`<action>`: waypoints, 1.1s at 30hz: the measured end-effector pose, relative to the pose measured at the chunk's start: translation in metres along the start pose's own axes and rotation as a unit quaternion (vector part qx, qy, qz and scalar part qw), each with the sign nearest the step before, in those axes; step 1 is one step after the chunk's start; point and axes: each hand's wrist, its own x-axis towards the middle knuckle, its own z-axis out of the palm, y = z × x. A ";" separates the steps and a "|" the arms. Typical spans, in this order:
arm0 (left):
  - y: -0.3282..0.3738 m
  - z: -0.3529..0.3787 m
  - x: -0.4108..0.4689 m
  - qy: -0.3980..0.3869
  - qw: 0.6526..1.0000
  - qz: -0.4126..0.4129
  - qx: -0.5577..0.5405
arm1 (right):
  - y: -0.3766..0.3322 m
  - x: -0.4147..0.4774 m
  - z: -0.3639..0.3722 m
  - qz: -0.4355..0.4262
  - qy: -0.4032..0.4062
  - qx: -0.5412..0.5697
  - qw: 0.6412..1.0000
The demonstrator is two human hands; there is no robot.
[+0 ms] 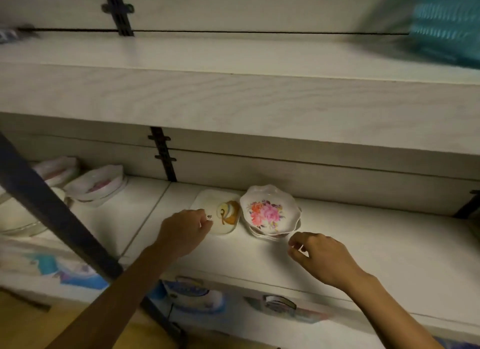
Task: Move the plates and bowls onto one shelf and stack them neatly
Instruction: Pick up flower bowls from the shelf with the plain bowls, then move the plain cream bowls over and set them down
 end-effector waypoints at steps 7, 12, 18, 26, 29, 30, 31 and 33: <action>-0.036 -0.016 -0.066 0.016 0.996 -0.089 -0.022 | -0.055 0.021 0.008 -0.111 -0.023 0.002 0.994; -0.072 -0.029 -0.109 0.029 0.988 -0.146 -0.029 | -0.107 0.028 0.011 -0.191 -0.023 0.002 0.981; -0.139 -0.039 -0.159 0.035 0.985 -0.160 -0.047 | -0.179 0.027 0.029 -0.225 -0.037 -0.001 0.974; -0.244 -0.067 -0.209 0.039 0.988 -0.152 -0.011 | -0.294 0.022 0.064 -0.218 -0.041 0.021 0.975; -0.282 -0.077 -0.220 0.039 0.989 -0.145 -0.007 | -0.333 0.022 0.077 -0.208 -0.043 0.023 0.977; -0.294 -0.082 -0.223 0.040 0.989 -0.142 -0.008 | -0.345 0.023 0.079 -0.205 -0.040 0.022 0.978; -0.305 -0.086 -0.225 0.040 0.989 -0.142 -0.011 | -0.357 0.025 0.082 -0.201 -0.038 0.020 0.979; -0.324 -0.093 -0.229 0.034 0.989 -0.142 -0.016 | -0.378 0.030 0.084 -0.199 -0.034 0.017 0.979</action>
